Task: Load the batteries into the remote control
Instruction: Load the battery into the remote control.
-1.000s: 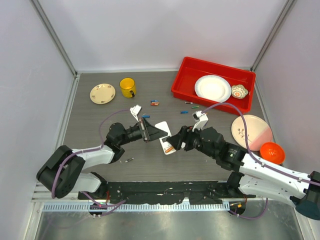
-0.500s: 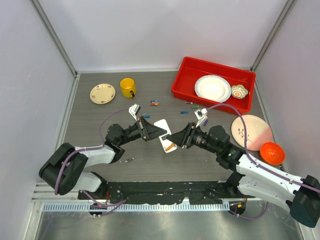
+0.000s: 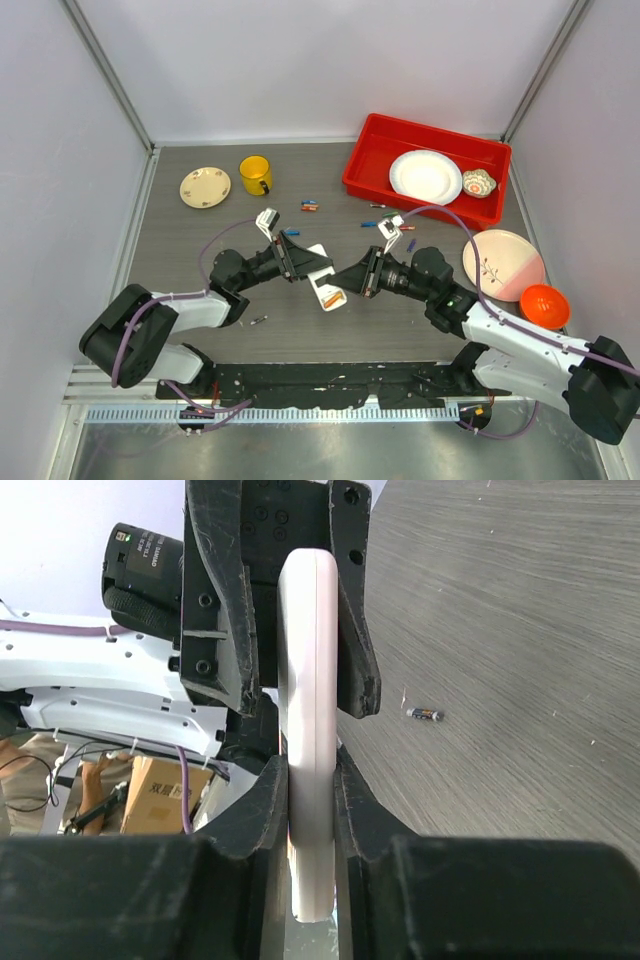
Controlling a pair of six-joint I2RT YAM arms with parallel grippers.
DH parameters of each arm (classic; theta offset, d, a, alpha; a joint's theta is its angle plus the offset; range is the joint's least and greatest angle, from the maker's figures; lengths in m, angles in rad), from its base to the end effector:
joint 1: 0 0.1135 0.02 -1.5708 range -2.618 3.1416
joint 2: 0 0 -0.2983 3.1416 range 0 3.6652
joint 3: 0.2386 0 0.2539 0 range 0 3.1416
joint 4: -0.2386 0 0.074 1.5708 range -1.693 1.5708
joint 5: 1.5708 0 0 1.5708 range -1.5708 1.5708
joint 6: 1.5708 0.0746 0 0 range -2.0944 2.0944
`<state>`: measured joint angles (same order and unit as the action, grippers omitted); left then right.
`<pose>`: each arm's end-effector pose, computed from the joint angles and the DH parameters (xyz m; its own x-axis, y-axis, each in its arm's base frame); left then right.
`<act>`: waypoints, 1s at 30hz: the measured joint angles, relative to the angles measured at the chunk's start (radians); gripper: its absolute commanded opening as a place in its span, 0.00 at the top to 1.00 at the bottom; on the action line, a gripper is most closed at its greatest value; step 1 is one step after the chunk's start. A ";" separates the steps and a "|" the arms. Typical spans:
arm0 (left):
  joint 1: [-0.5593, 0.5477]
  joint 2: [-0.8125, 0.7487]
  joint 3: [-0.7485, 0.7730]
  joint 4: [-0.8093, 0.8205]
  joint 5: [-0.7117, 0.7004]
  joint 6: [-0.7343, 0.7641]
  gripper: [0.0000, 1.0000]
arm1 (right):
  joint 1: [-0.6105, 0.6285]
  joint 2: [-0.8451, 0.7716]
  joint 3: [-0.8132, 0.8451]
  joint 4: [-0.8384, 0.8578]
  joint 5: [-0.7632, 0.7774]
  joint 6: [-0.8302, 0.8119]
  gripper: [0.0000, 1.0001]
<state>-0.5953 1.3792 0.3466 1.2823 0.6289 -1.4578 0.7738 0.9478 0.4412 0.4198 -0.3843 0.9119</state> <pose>0.2001 -0.1885 0.2585 -0.8965 -0.3633 -0.2537 0.3077 -0.0982 -0.9464 0.1474 0.1831 0.2761 -0.7615 0.2808 -0.5842 -0.5112 0.2941 0.8076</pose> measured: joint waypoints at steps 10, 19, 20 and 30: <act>-0.022 0.006 0.000 0.008 -0.007 -0.014 0.62 | 0.002 0.014 -0.012 0.055 -0.031 0.015 0.99; -0.052 0.030 -0.014 0.008 -0.030 -0.028 0.58 | 0.001 0.014 -0.054 0.130 -0.003 0.061 0.99; -0.052 0.030 -0.018 0.010 -0.034 -0.029 0.57 | 0.001 0.014 -0.055 0.133 0.000 0.063 0.99; -0.053 0.030 -0.037 0.023 -0.051 -0.032 0.72 | -0.010 0.010 -0.071 0.140 0.008 0.071 0.99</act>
<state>-0.6479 1.4090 0.3096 1.3052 0.5777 -1.4895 0.7635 0.9573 0.3706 0.5602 -0.3767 0.9829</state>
